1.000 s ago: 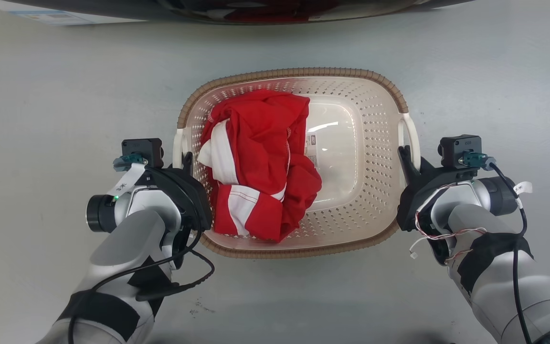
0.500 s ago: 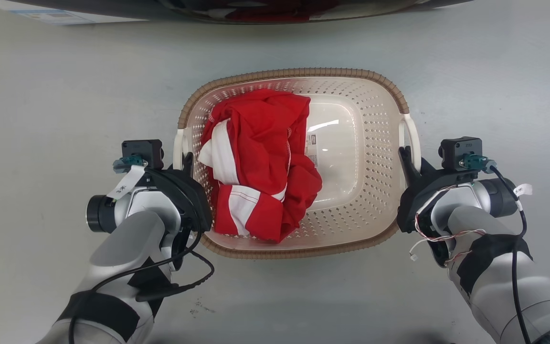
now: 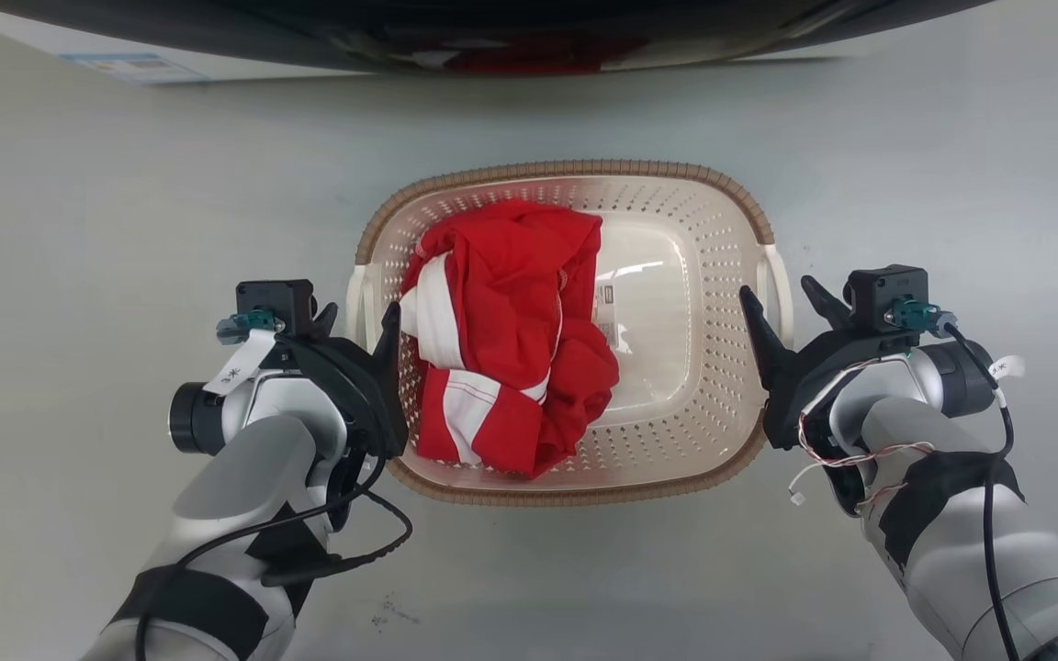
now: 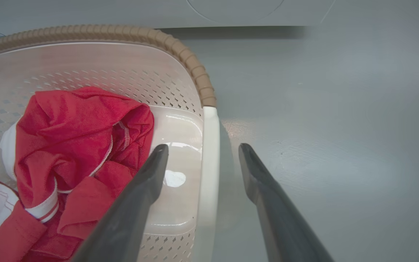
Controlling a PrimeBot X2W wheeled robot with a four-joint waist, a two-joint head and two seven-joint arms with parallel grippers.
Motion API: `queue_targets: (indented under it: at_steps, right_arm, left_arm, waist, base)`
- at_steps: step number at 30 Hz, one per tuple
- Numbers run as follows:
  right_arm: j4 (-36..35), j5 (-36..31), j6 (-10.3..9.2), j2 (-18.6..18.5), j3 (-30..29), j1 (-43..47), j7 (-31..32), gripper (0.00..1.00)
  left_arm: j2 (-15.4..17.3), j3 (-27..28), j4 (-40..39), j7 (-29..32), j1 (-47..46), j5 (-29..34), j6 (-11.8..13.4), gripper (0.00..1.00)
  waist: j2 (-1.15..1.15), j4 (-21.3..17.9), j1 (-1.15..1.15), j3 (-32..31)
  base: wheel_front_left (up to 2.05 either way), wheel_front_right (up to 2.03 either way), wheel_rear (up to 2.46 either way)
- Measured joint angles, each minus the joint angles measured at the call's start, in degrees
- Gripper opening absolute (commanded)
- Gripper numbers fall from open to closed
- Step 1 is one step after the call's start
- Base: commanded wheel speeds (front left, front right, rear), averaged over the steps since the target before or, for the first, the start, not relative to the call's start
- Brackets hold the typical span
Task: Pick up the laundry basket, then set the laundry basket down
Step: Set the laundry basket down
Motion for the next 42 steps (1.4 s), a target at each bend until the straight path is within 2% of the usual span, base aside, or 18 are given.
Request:
queue_targets:
  at_steps: [11,23,34,42]
  right_arm:
    - [-0.92,0.04,0.67,-0.22,-0.59,3.61,-0.45,1.00]
    - [-5.47,0.94,0.63,-1.10,-3.75,10.36,-0.49,1.00]
    - [-13.86,0.92,-1.71,-2.52,-7.91,16.64,-0.49,1.00]
    - [-22.28,-0.49,-4.14,-3.70,-10.54,20.66,-0.51,1.00]
  left_arm:
    - [1.66,-0.26,0.96,-2.86,3.04,0.55,-1.48,1.00]
    - [2.03,0.33,0.58,-4.14,7.66,0.97,-1.52,1.00]
    - [4.27,3.45,-5.84,-4.15,11.65,2.11,0.20,1.00]
    - [6.73,6.19,-14.02,-4.15,15.43,4.92,2.89,1.00]
  waist:
    - [0.00,-0.24,0.01,-5.84]
    - [0.00,-0.58,0.00,-13.91]
    - [0.00,-1.17,0.00,-21.60]
    - [0.00,-1.37,0.00,-25.99]
  base:
    - [0.00,0.00,0.00]
    - [0.00,0.00,0.00]
    - [0.00,0.00,0.00]
    - [0.00,0.00,0.00]
